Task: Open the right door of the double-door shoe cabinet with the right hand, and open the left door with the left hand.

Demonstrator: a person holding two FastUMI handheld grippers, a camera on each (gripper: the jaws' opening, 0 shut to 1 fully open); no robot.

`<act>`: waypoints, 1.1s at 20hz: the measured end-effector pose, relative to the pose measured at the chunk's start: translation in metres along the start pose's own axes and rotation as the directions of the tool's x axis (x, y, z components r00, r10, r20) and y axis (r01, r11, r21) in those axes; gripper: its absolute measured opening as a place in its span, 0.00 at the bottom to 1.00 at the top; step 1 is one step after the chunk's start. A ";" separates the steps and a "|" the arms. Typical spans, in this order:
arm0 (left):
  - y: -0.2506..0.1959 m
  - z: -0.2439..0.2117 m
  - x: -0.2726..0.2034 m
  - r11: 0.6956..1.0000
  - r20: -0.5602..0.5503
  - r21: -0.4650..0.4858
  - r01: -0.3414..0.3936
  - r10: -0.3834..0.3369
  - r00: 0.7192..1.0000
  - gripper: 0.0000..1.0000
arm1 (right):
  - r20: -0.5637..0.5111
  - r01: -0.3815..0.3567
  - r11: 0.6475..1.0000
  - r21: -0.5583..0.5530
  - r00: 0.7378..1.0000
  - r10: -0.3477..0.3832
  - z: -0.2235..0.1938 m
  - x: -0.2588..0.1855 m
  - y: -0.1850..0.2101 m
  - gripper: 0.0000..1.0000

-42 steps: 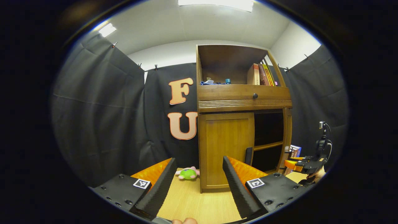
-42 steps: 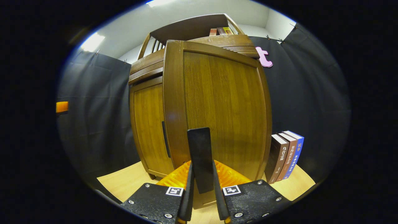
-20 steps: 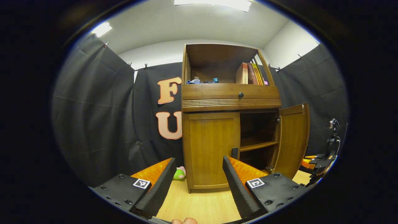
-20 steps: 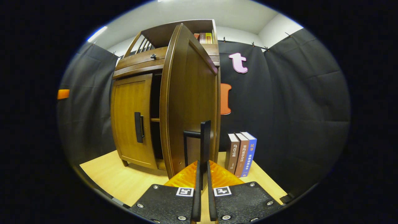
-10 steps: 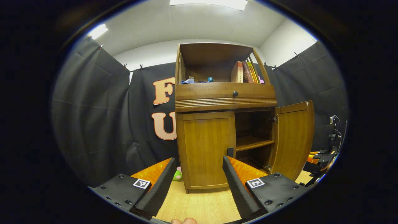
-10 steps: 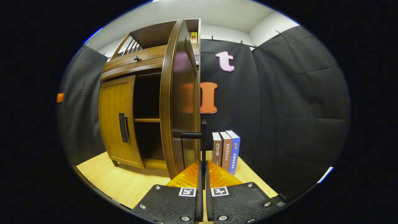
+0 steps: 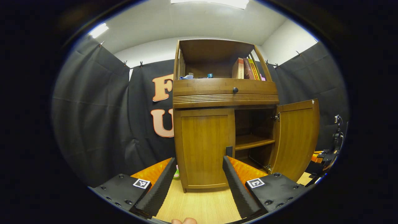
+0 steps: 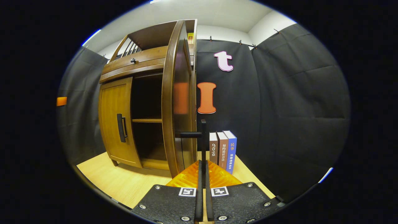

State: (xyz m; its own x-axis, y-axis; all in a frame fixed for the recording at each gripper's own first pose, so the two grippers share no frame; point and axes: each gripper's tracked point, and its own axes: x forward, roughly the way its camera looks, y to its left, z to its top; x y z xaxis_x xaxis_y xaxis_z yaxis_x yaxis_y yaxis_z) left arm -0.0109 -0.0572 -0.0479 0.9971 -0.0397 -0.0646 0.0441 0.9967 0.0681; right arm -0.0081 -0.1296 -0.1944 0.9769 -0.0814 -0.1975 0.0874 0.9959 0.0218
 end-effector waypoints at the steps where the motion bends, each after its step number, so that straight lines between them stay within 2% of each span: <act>1: -0.001 0.000 0.002 1.000 0.002 0.000 -0.003 0.003 1.000 0.98 | -0.001 -0.007 1.000 0.002 1.000 0.007 0.000 0.000 -0.002 0.03; 4: -0.012 -0.003 0.014 1.000 0.006 -0.005 0.005 -0.005 1.000 0.95 | 0.009 -0.006 1.000 -0.013 1.000 0.006 0.004 -0.005 -0.015 0.04; 6: -0.022 -0.007 0.024 1.000 -0.005 -0.013 0.017 -0.018 1.000 0.95 | 0.037 0.038 0.997 -0.064 0.999 -0.035 0.007 -0.012 -0.032 0.05; 7: -0.026 -0.010 0.030 1.000 -0.010 -0.015 0.022 -0.022 1.000 0.95 | 0.052 0.043 0.996 -0.079 0.998 -0.039 0.012 -0.016 -0.036 0.19; 8: -0.030 -0.012 0.036 1.000 -0.014 -0.017 0.025 -0.025 1.000 0.95 | 0.057 0.052 0.995 -0.088 0.997 -0.047 0.013 -0.021 -0.039 0.04; 12: -0.049 -0.025 0.067 0.999 -0.024 -0.012 0.033 -0.033 0.999 0.95 | 0.061 0.111 0.990 -0.090 0.993 -0.106 0.020 -0.035 -0.059 0.06; 17: -0.075 -0.060 0.115 0.996 -0.098 -0.055 0.070 -0.075 0.992 0.96 | 0.034 0.117 0.993 0.016 0.992 -0.118 0.016 -0.039 -0.074 0.08; 19: -0.081 -0.074 0.132 0.993 -0.123 -0.090 0.078 -0.089 0.988 0.97 | 0.028 0.141 0.989 0.047 0.989 -0.143 0.013 -0.041 -0.082 0.08; 21: -0.089 -0.091 0.150 0.987 -0.154 -0.135 0.084 -0.104 0.983 0.97 | 0.029 0.156 0.986 0.050 0.987 -0.158 0.012 -0.039 -0.089 0.18; 22: -0.092 -0.098 0.159 0.985 -0.169 -0.152 0.082 -0.108 0.980 0.99 | 0.031 0.164 0.985 0.048 0.986 -0.166 0.011 -0.040 -0.091 0.09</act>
State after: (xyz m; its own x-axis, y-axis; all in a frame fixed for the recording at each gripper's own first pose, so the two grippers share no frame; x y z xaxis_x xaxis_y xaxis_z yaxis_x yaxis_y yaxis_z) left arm 0.1379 -0.1482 -0.1622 0.9618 -0.1344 -0.2387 0.1161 0.9892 -0.0891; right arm -0.0526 -0.2177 -0.1779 0.9546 -0.2463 -0.1675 0.2556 0.9661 0.0360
